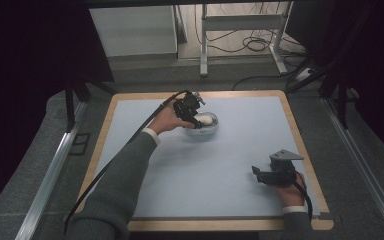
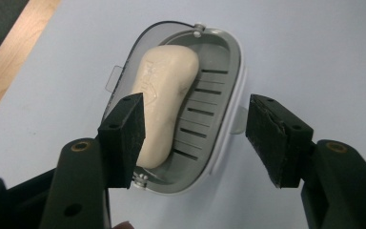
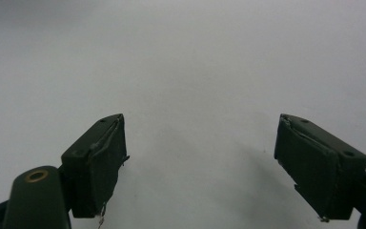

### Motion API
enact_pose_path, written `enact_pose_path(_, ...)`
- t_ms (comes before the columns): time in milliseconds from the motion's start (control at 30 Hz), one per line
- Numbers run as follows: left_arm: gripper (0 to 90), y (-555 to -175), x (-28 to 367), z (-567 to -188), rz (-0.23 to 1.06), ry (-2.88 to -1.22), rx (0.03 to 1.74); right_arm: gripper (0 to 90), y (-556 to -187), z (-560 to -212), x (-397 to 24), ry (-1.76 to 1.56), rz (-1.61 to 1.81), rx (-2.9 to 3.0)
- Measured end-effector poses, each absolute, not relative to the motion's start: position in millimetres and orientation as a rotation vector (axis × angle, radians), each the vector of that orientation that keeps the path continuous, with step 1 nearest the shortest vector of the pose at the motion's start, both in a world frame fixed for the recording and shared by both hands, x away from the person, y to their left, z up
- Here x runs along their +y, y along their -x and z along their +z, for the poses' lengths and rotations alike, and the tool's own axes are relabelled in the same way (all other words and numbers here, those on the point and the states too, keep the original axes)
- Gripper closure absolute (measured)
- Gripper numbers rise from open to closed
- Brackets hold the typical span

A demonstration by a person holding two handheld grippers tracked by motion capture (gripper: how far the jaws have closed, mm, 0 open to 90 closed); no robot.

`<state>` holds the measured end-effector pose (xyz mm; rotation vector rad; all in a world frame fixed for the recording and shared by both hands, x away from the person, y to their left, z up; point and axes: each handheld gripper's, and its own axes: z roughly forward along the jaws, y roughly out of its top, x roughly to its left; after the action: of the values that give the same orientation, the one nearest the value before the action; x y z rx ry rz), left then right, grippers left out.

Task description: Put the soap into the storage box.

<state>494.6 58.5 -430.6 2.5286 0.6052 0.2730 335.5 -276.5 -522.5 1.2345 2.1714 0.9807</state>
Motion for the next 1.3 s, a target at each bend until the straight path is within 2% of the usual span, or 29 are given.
enact_pose_path(700, 37.1, -455, 101, -431, 0.263, -2.433, 0.642, 17.7, -336, -524, -272, -1.225, 0.951, 2.182)
enact_pose_path(1033, 34.9, -420, 127, -430, 0.253, -2.379, 0.647, 17.6, -337, -523, -264, -1.199, 0.946, 2.196)
enact_pose_path(1300, 33.3, -391, 143, -445, 0.223, -2.321, 0.677, 17.7, -337, -523, -264, -1.201, 0.943, 2.196)
